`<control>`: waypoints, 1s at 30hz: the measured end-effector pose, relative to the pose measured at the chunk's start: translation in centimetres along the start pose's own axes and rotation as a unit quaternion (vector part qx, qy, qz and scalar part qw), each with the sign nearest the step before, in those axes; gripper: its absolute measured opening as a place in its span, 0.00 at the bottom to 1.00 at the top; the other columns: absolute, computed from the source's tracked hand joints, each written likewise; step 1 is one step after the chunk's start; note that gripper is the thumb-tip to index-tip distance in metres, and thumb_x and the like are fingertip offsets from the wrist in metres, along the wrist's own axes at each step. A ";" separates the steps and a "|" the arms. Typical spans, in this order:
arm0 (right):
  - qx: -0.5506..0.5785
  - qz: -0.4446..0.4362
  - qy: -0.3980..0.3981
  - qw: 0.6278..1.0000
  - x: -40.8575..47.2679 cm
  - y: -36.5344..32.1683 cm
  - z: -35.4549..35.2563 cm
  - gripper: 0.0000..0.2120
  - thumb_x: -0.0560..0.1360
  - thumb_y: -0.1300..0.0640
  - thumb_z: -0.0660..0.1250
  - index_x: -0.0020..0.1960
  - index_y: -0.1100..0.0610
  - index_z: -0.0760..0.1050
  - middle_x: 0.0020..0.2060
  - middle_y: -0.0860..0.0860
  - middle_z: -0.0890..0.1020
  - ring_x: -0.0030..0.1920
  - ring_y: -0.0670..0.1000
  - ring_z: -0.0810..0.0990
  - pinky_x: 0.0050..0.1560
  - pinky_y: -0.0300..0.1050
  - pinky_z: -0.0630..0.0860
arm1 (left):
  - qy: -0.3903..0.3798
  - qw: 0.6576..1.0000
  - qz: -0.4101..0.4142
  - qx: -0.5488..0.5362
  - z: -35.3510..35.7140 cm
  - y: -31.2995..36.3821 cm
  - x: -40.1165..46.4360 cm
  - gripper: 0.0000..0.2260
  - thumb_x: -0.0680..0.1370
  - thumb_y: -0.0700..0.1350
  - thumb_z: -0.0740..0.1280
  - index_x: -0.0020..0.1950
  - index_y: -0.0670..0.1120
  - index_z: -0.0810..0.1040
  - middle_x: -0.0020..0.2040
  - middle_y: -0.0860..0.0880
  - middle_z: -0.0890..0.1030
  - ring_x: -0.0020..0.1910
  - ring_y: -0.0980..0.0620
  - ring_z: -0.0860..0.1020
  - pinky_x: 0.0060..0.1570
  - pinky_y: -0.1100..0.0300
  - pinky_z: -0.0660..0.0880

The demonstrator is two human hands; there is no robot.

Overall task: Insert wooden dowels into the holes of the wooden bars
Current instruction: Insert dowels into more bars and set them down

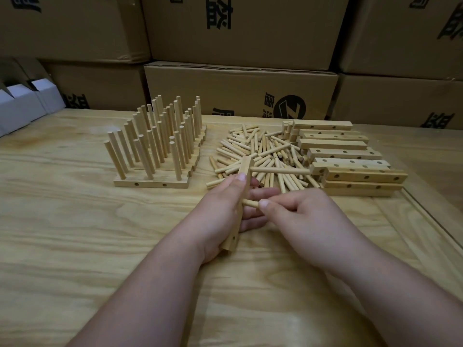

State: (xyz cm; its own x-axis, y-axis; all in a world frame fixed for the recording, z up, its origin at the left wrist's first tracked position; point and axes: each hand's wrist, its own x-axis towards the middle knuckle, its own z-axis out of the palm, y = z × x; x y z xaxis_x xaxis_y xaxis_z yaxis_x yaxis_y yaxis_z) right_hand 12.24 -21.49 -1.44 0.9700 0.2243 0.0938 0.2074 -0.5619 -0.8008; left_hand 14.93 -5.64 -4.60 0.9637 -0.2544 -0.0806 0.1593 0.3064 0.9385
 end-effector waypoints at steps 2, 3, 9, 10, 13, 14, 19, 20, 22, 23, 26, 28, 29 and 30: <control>-0.204 -0.072 0.000 0.976 -0.2 -0.4 -0.5 0.10 0.79 0.45 0.64 0.46 0.36 0.84 0.34 0.20 0.75 0.45 0.29 0.77 0.37 0.32 0.70 | -0.006 1.000 -0.014 -0.016 -0.1 0.1 0.0 0.16 0.86 0.52 0.54 0.63 0.43 0.73 0.54 0.44 0.87 0.48 0.47 0.87 0.47 0.55 0.84; -0.283 -0.086 -0.001 0.955 -0.3 -0.5 -0.6 0.10 0.78 0.42 0.63 0.49 0.37 0.83 0.34 0.18 0.72 0.46 0.34 0.79 0.37 0.37 0.71 | -0.009 1.000 -0.018 -0.017 -0.2 0.1 -0.1 0.15 0.86 0.52 0.55 0.63 0.43 0.73 0.53 0.44 0.87 0.46 0.48 0.87 0.46 0.56 0.83; -0.253 -0.128 0.011 0.959 -0.1 0.1 0.3 0.12 0.80 0.46 0.61 0.50 0.46 0.83 0.52 0.30 0.81 0.52 0.39 0.80 0.47 0.42 0.78 | -0.037 0.999 -0.029 -0.011 -0.6 0.2 -0.1 0.16 0.86 0.53 0.56 0.65 0.44 0.74 0.57 0.45 0.86 0.54 0.45 0.85 0.52 0.55 0.83; -0.223 -0.116 0.016 0.968 0.0 0.2 0.4 0.11 0.80 0.48 0.63 0.49 0.47 0.84 0.45 0.26 0.80 0.48 0.37 0.79 0.44 0.33 0.76 | -0.045 0.999 -0.029 -0.007 -0.7 0.2 -0.1 0.16 0.86 0.53 0.55 0.65 0.44 0.74 0.58 0.45 0.85 0.56 0.45 0.84 0.55 0.54 0.82; -0.093 -0.037 0.015 0.995 0.2 0.9 0.8 0.12 0.80 0.49 0.64 0.45 0.47 0.85 0.33 0.28 0.80 0.38 0.34 0.78 0.35 0.28 0.69 | -0.063 0.998 -0.020 0.005 -0.7 0.1 -0.1 0.16 0.86 0.53 0.56 0.68 0.46 0.71 0.60 0.46 0.85 0.58 0.46 0.84 0.60 0.52 0.80; -0.044 -0.005 0.009 0.999 0.3 1.0 0.9 0.12 0.80 0.48 0.65 0.44 0.47 0.86 0.32 0.35 0.82 0.35 0.37 0.78 0.36 0.34 0.71 | -0.066 0.998 -0.018 0.008 -0.7 0.2 -0.1 0.16 0.85 0.53 0.56 0.69 0.47 0.70 0.60 0.47 0.85 0.57 0.47 0.84 0.58 0.53 0.81; 0.245 0.175 -0.038 0.953 0.3 0.8 1.3 0.17 0.80 0.50 0.66 0.38 0.58 0.81 0.22 0.47 0.66 0.20 0.45 0.61 0.25 0.38 0.58 | -0.070 0.997 -0.011 0.030 -0.7 0.2 -0.2 0.14 0.85 0.54 0.56 0.66 0.48 0.72 0.61 0.50 0.85 0.43 0.55 0.84 0.54 0.57 0.80; 0.270 0.188 -0.051 0.943 0.3 0.8 1.2 0.16 0.81 0.51 0.65 0.39 0.58 0.81 0.22 0.47 0.65 0.20 0.45 0.59 0.24 0.36 0.57 | -0.068 0.997 -0.011 0.029 -0.6 0.2 -0.2 0.14 0.86 0.54 0.56 0.66 0.48 0.73 0.60 0.49 0.85 0.44 0.55 0.84 0.53 0.58 0.81; 0.265 0.190 -0.065 0.943 0.4 0.8 1.1 0.16 0.81 0.51 0.65 0.40 0.58 0.82 0.23 0.46 0.65 0.21 0.45 0.60 0.24 0.36 0.57 | -0.057 0.998 -0.008 0.028 -0.4 0.1 -0.2 0.15 0.86 0.53 0.55 0.66 0.47 0.73 0.59 0.49 0.85 0.45 0.54 0.85 0.52 0.58 0.81; 0.239 0.181 -0.063 0.952 0.5 0.8 1.1 0.16 0.81 0.50 0.65 0.40 0.58 0.83 0.22 0.45 0.67 0.20 0.44 0.62 0.25 0.37 0.58 | -0.046 0.999 -0.005 0.025 -0.3 0.1 -0.2 0.15 0.86 0.53 0.54 0.65 0.46 0.73 0.58 0.48 0.86 0.45 0.53 0.86 0.51 0.58 0.82; 0.094 0.104 -0.035 0.989 0.7 0.5 0.7 0.15 0.80 0.49 0.66 0.40 0.52 0.86 0.27 0.38 0.80 0.27 0.39 0.77 0.33 0.38 0.65 | -0.004 0.999 -0.016 -0.032 -0.3 0.1 0.0 0.17 0.86 0.53 0.53 0.64 0.44 0.74 0.55 0.44 0.86 0.49 0.47 0.86 0.48 0.55 0.84; 0.011 0.058 0.032 0.998 0.9 0.8 0.0 0.12 0.78 0.49 0.66 0.40 0.46 0.85 0.34 0.39 0.84 0.37 0.38 0.80 0.35 0.38 0.70 | 0.020 0.993 -0.041 -0.110 -0.4 0.4 0.3 0.19 0.86 0.55 0.52 0.65 0.43 0.73 0.55 0.41 0.86 0.52 0.44 0.86 0.48 0.52 0.84; -0.023 0.045 0.078 0.996 1.0 1.3 -0.4 0.11 0.77 0.50 0.65 0.41 0.45 0.84 0.33 0.40 0.84 0.35 0.38 0.79 0.32 0.37 0.69 | 0.036 0.987 -0.050 -0.146 -0.5 0.5 0.4 0.20 0.86 0.55 0.51 0.65 0.43 0.72 0.55 0.41 0.86 0.53 0.43 0.86 0.50 0.50 0.84; -0.057 0.039 0.120 0.990 1.2 1.8 -0.9 0.10 0.77 0.51 0.64 0.42 0.46 0.84 0.30 0.42 0.82 0.33 0.39 0.78 0.28 0.37 0.68 | 0.051 0.982 -0.056 -0.174 -0.7 0.7 0.5 0.21 0.86 0.56 0.50 0.65 0.44 0.72 0.55 0.41 0.86 0.54 0.43 0.85 0.52 0.48 0.83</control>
State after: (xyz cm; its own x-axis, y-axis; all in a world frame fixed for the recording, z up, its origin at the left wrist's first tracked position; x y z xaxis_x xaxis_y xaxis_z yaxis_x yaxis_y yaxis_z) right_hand 13.88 -22.93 -2.27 0.9829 -0.0110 0.1837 0.1310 -0.6594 -0.7403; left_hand 15.63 -4.93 -4.23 0.9498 -0.2161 -0.2264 0.3114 0.5805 0.7523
